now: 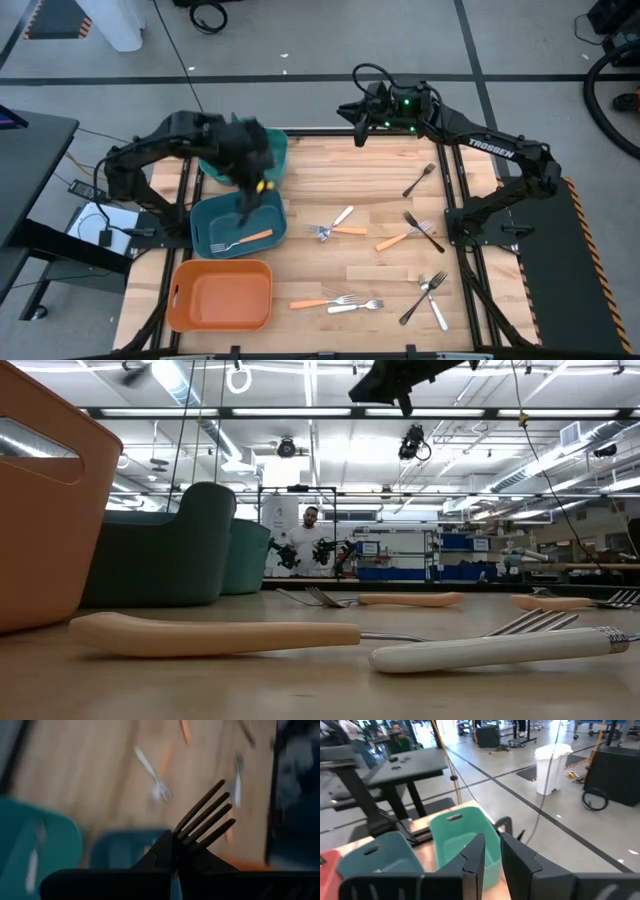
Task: Sort silverware by color (type)
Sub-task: Put the black fork into the orange bin
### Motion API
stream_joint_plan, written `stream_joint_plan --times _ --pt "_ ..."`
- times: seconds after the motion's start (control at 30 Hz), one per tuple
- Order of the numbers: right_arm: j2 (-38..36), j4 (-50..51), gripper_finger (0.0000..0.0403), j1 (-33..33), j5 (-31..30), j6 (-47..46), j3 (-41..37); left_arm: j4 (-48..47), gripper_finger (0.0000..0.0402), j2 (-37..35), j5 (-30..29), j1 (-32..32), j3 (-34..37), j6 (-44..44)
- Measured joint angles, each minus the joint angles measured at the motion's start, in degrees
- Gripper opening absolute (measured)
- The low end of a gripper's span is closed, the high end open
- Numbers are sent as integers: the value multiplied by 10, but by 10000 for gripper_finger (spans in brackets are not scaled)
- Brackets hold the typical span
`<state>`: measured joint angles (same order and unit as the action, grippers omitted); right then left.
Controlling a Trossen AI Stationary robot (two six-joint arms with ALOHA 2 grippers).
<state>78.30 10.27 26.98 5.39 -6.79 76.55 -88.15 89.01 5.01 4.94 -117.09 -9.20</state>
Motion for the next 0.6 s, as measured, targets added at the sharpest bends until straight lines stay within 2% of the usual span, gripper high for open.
stream_joint_plan --times 0.23,0.4,0.6 --pt "1 2 68 33 1 10 0 -17 20 -22 125 -114 89 -93" --pt "1 0 68 51 2 10 0 -6 21 -33 134 -180 192 -164" --pt "1 0 68 69 2 20 0 29 22 -32 153 -230 304 -180"
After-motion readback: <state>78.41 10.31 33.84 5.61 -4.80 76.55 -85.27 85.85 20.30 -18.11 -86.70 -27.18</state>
